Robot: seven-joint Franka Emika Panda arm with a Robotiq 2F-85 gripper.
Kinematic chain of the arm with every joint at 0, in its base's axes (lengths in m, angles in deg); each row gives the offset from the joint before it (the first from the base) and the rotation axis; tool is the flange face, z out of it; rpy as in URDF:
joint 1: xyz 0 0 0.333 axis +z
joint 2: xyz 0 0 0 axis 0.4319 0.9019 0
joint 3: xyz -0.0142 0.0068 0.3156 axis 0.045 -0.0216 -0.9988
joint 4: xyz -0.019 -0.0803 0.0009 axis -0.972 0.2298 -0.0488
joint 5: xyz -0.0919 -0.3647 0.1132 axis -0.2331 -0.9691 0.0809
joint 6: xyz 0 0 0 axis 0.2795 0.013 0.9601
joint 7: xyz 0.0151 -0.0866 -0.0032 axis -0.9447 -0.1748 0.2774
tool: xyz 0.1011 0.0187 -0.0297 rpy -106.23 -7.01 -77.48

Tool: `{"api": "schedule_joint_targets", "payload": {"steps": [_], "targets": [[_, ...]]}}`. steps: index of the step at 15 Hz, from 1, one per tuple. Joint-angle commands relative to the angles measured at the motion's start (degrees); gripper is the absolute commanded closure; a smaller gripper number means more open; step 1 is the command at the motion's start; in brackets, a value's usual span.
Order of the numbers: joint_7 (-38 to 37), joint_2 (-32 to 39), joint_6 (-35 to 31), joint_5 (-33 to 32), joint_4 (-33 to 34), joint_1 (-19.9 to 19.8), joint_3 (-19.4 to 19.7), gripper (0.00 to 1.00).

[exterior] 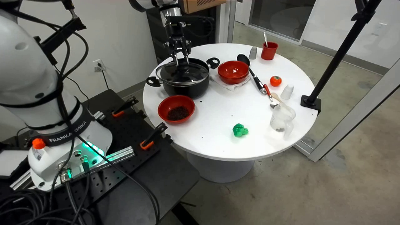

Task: Pick up the lid and close the pot with it

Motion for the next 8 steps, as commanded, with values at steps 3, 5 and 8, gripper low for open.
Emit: {"api": "schedule_joint_targets", "payload": {"steps": [3, 5, 8], "targets": [[3.53, -6.00, -3.13, 2.79, -4.43, -1.87, 0.07, 0.74], [3.58, -6.54, -4.27, 3.27, -4.78, -2.06, 0.38, 0.74], [2.89, -6.78, -6.86, 3.73, -5.52, -2.03, 0.55, 0.74]]}}
